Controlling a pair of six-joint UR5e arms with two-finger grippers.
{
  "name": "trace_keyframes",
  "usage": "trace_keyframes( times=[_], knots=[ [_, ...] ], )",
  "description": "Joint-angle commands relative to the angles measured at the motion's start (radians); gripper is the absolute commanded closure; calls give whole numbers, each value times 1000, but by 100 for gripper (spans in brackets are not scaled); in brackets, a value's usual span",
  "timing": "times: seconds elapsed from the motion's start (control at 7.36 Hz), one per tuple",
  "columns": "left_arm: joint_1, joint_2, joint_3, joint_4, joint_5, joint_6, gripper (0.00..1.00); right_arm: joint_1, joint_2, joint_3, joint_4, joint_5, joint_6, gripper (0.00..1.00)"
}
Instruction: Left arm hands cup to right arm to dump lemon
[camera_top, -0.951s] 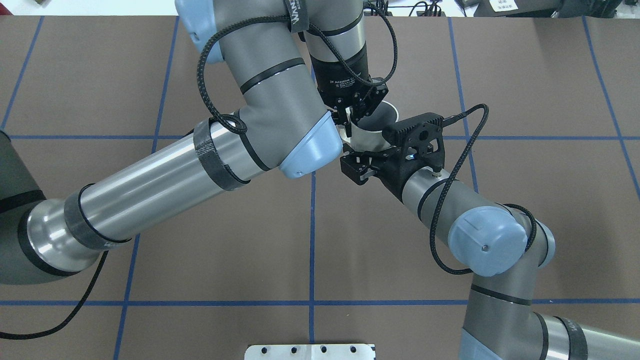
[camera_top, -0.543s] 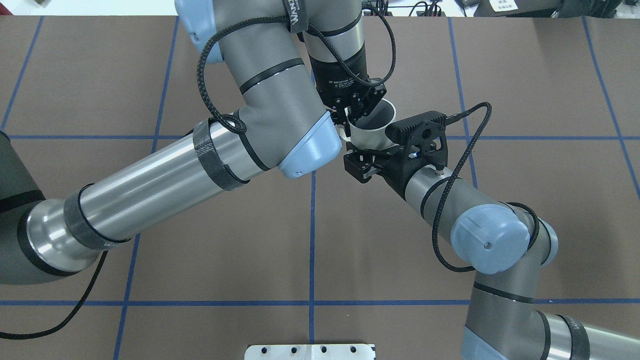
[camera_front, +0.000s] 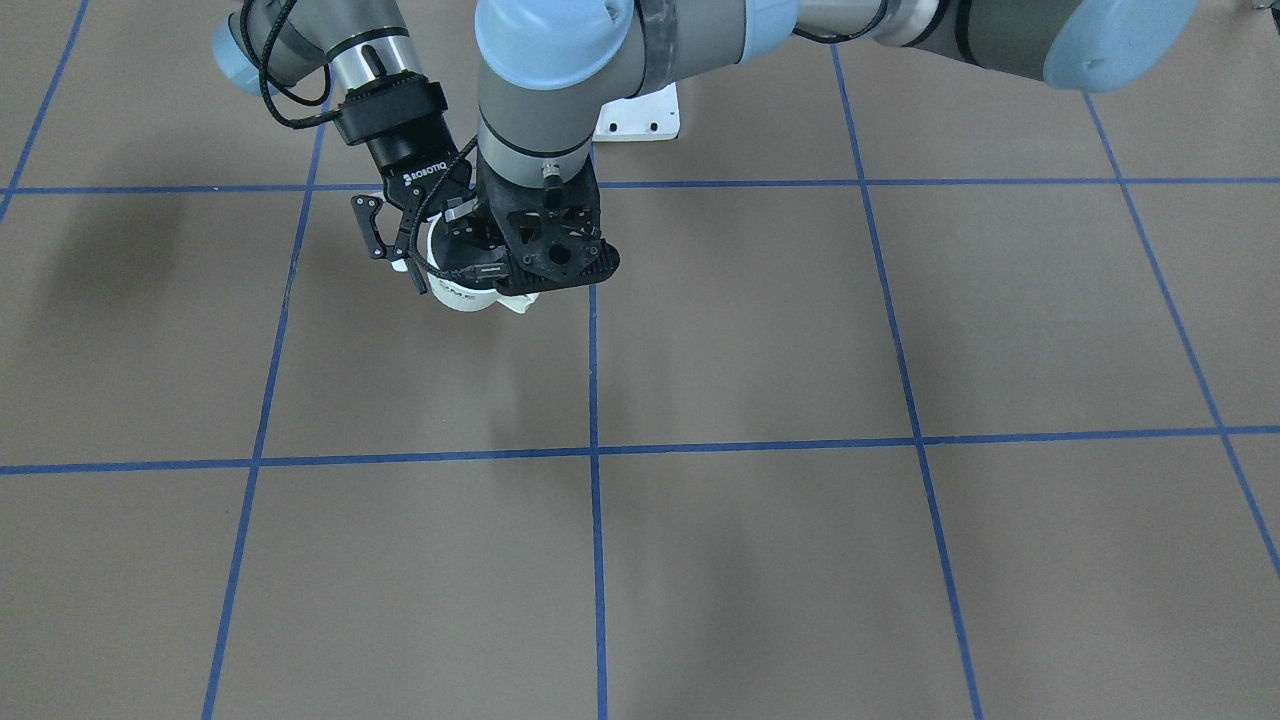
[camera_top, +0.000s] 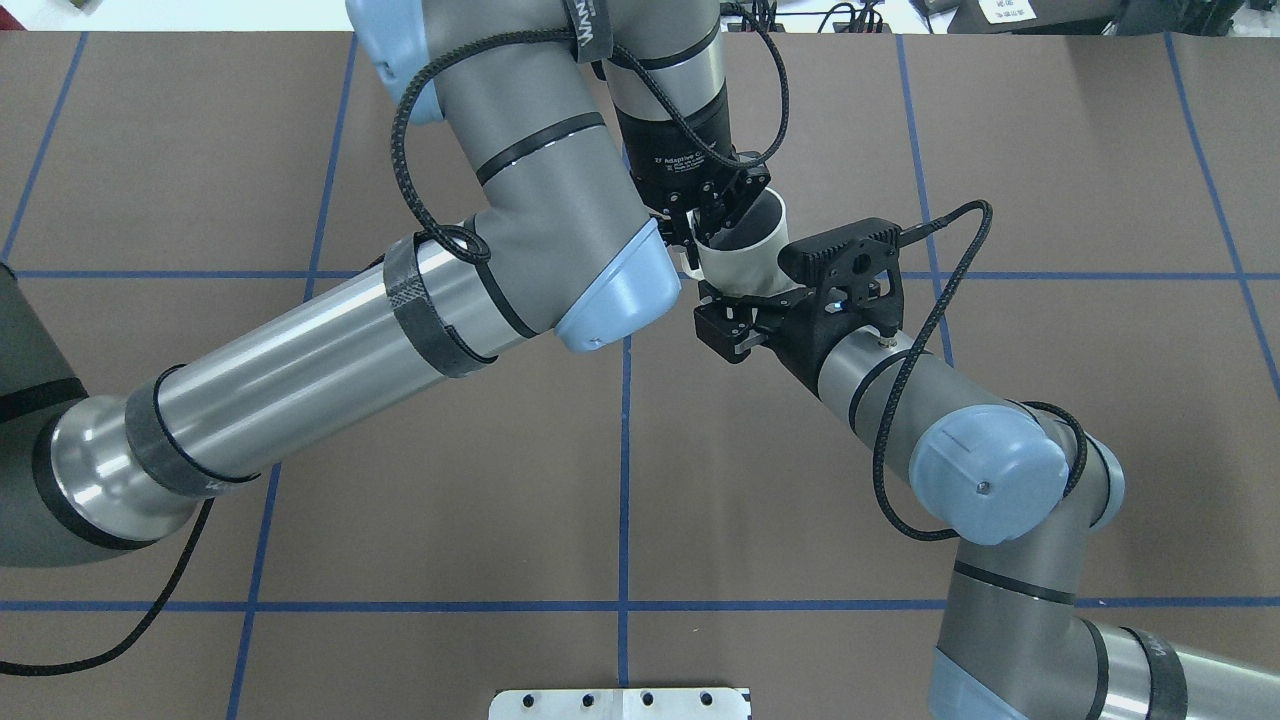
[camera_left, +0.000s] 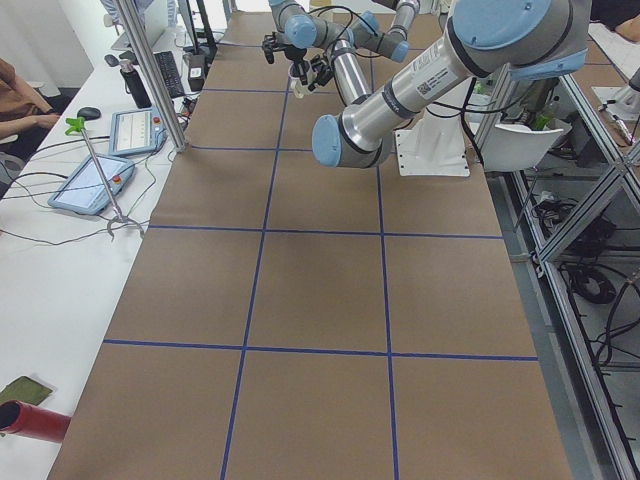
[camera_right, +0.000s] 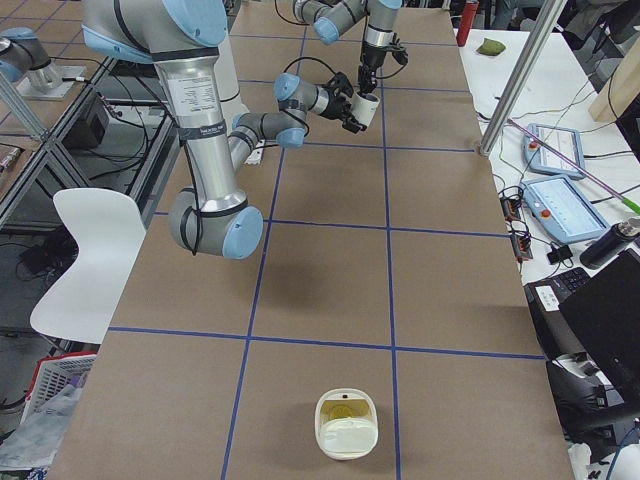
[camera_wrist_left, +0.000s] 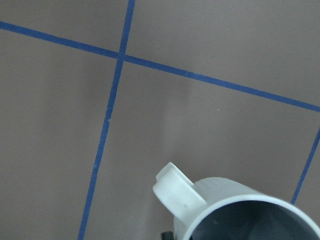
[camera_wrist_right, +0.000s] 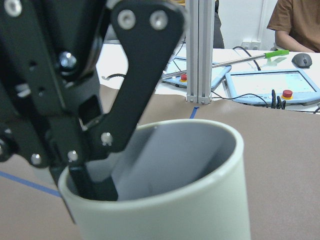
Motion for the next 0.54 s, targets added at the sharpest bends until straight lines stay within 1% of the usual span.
trace_keyframes(
  times=[0.0, 0.41],
  knots=[
    [-4, 1, -1, 2, -3, 2, 100, 2, -2, 0, 0, 0, 0, 0],
    [-22, -1, -1, -1, -4, 4, 100, 1, -4, 0, 0, 0, -2, 0]
  ],
)
